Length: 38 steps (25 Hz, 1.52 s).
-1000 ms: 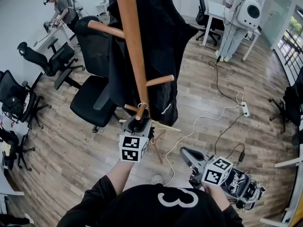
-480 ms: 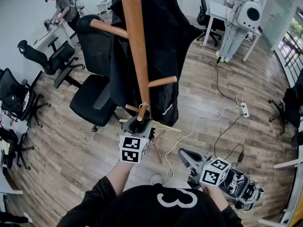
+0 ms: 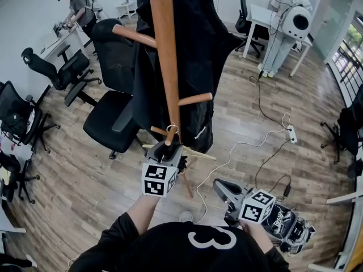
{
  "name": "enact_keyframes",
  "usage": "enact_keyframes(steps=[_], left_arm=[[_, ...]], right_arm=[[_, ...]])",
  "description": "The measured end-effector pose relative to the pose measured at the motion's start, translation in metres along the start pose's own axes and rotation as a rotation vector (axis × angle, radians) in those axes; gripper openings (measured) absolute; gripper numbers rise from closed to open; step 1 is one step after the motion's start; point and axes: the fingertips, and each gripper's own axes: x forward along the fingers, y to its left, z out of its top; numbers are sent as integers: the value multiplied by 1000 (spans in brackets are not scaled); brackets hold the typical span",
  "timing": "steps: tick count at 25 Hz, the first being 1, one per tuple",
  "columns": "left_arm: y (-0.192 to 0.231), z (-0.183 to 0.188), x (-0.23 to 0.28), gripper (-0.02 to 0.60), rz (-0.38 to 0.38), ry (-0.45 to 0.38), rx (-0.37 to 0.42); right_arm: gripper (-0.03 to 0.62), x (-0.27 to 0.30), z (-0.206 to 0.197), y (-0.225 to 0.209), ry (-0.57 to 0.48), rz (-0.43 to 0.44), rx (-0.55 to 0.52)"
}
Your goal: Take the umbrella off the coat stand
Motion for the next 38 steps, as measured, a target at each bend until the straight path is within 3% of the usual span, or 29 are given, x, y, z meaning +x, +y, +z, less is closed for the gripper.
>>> enact_keyframes(steps=[38], left_arm=[[-24, 22, -61, 198, -77, -40, -16]], right_arm=[[26, -12, -4, 38, -1, 33, -55]])
